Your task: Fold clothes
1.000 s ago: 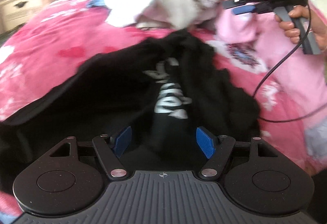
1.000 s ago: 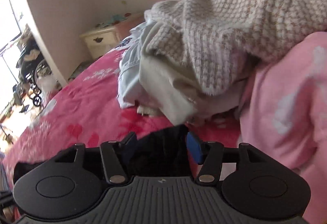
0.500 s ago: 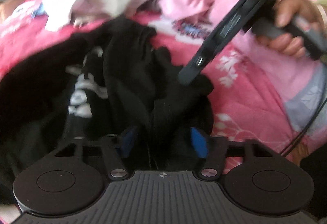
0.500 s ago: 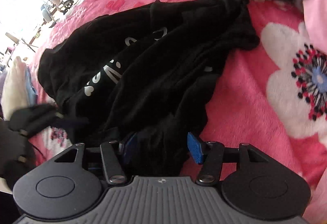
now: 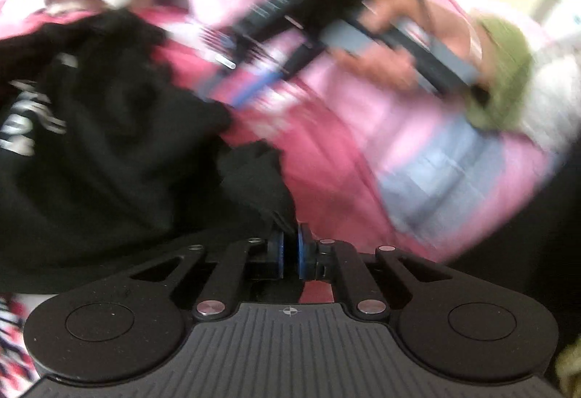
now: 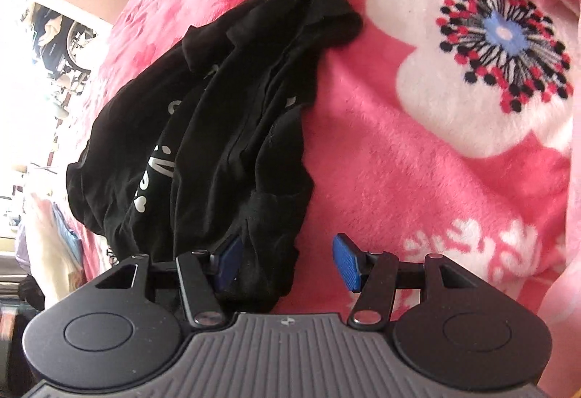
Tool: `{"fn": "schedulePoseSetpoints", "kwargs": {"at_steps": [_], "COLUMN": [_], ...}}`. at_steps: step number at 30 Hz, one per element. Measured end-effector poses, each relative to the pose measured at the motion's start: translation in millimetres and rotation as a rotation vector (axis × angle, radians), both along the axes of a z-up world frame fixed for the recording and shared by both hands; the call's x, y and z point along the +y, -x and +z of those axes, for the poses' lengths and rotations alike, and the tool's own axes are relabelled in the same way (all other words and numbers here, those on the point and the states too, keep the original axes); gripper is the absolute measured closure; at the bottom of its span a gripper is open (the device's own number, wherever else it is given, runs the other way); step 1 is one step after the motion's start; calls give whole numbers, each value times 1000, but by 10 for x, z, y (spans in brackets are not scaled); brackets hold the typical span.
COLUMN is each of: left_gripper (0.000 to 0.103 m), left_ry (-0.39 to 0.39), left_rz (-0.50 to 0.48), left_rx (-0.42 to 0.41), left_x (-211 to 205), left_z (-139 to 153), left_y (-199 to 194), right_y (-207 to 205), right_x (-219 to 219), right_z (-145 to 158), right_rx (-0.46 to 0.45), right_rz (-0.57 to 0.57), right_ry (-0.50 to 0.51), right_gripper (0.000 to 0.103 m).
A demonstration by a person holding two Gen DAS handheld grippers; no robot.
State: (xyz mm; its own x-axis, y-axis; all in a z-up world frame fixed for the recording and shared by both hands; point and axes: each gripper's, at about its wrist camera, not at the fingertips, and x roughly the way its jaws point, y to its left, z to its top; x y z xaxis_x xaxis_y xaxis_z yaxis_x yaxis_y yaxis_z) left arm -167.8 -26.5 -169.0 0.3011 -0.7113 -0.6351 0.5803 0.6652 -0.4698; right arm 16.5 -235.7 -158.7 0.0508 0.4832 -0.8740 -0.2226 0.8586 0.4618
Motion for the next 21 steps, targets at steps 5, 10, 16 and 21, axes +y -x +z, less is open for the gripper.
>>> {"fn": "schedulePoseSetpoints", "kwargs": {"at_steps": [5,10,16,21], "left_gripper": [95,69,64,56], "left_ry": [-45,-35,-23,-17], "left_rz": [-161,-176,-130,-1], "left_rx": [31,25,20,-20], "left_x": [-272,-198,172,480], "left_z": [-146,-79,112,319], "left_y": [286,311,187,-99], "right_y": [45,56,-33,37], "right_x": [-6,-50,-85,24], "right_z": [18,-2,-204,-177], "right_rx": [-22,-39,-23,-76], "right_rz": [14,-5,-52,36], "right_ry": [29,20,-44,-49], "right_gripper": [44,42,36,40]}}
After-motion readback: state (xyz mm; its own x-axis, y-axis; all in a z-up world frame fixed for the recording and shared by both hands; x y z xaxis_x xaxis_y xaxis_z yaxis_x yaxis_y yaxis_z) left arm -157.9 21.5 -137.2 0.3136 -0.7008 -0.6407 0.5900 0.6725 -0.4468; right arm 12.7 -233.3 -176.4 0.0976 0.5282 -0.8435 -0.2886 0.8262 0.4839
